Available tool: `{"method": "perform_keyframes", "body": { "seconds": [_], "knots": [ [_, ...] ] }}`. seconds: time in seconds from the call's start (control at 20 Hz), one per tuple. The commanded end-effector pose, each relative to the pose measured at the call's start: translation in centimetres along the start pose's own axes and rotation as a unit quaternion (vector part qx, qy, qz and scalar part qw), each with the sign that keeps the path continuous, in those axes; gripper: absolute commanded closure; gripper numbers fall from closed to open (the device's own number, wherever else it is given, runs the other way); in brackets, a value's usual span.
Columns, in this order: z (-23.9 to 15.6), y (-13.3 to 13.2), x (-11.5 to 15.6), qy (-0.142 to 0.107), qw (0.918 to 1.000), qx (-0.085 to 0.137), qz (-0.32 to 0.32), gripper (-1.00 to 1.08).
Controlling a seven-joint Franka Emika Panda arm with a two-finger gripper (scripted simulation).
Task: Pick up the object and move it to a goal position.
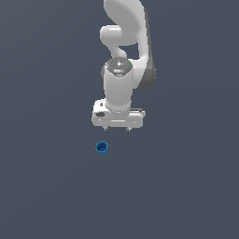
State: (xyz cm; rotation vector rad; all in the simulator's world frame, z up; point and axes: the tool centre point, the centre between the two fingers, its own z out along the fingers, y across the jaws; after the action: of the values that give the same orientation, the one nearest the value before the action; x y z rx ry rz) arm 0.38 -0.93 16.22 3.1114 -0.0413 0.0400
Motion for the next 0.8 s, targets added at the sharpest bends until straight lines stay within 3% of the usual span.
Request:
{"method": "perform_keyframes", "body": {
  "seconds": [0.0,0.75],
  "knots": [
    [0.5,0.6,0.3,-0.001,1.0000,0.001,0.009,-0.92],
    [6.7,6.6,3.3,-0.013,0.9942,0.012,0.106,-0.92]
  ]
}}
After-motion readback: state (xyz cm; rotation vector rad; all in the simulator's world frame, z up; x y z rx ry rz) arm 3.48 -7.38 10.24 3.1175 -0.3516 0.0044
